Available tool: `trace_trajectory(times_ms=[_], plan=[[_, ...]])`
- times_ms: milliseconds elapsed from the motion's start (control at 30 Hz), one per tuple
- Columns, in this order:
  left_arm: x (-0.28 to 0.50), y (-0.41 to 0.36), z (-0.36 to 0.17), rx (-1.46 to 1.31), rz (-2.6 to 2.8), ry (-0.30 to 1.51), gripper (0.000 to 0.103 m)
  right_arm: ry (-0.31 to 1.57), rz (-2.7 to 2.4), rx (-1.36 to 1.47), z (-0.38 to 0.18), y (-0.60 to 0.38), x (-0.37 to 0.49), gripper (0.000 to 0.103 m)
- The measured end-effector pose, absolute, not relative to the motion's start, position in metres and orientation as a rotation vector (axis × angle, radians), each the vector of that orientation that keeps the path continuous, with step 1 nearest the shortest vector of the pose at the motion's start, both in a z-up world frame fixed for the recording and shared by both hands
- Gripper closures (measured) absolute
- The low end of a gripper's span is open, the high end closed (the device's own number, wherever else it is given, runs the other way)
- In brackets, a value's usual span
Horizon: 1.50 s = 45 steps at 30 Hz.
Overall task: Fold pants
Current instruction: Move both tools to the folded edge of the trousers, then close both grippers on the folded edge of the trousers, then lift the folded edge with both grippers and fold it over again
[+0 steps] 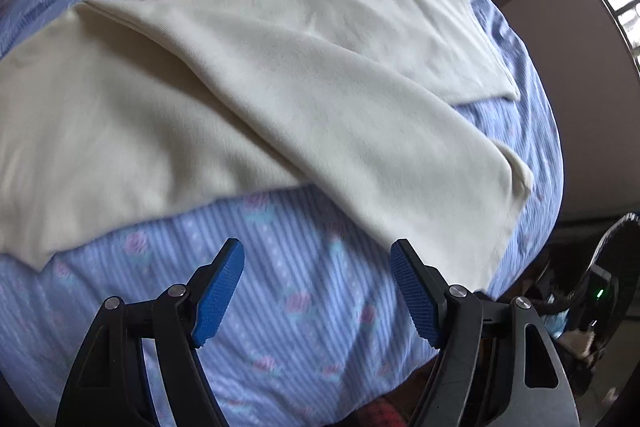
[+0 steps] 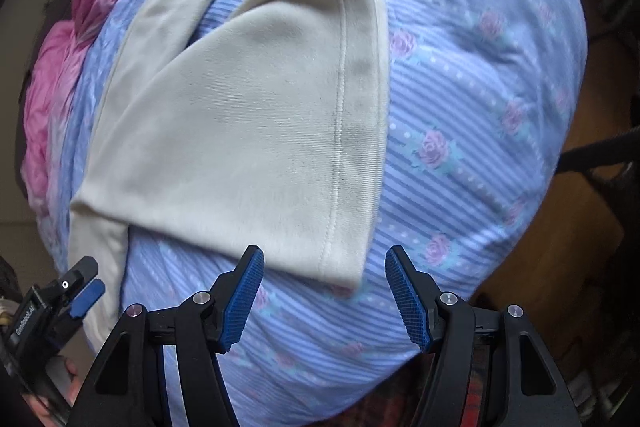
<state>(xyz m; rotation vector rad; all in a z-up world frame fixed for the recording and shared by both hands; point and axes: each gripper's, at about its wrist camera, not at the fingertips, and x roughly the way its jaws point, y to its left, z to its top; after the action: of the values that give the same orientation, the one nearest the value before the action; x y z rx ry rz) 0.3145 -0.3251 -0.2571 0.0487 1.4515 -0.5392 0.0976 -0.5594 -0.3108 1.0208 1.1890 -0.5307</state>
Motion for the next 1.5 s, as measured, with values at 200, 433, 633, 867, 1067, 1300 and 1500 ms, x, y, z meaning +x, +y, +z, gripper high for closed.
trace_trajectory(times_ms=[200, 433, 633, 867, 1067, 1300, 1500], plan=[[0.354, -0.327, -0.273, -0.02, -0.481, 1.447, 0.031, 1.189, -0.556, 1.084, -0.332, -0.558, 0.106, 0.038], [0.381, -0.341, -0.297, -0.033, -0.453, 1.488, 0.035, 1.186, -0.65, 1.116, -0.342, -0.554, 0.117, 0.038], [0.38, -0.342, -0.308, -0.108, -0.441, 1.538, 0.06, 1.208, -0.653, 1.11, -0.339, -0.549, 0.12, 0.052], [0.371, -0.346, -0.293, -0.157, -0.489, 1.529, 0.093, 1.147, -0.588, 1.199, -0.324, -0.558, 0.121, 0.083], [0.37, -0.35, -0.243, -0.205, -0.538, 1.435, 0.094, 0.98, -0.546, 1.098, -0.241, -0.575, 0.131, 0.085], [0.394, -0.377, -0.184, -0.196, -0.579, 1.315, 0.094, 0.785, -0.528, 1.028, -0.153, -0.636, 0.179, 0.085], [0.438, -0.401, -0.167, -0.223, -0.563, 1.285, 0.094, 0.764, -0.493, 0.974, -0.124, -0.681, 0.255, 0.085]])
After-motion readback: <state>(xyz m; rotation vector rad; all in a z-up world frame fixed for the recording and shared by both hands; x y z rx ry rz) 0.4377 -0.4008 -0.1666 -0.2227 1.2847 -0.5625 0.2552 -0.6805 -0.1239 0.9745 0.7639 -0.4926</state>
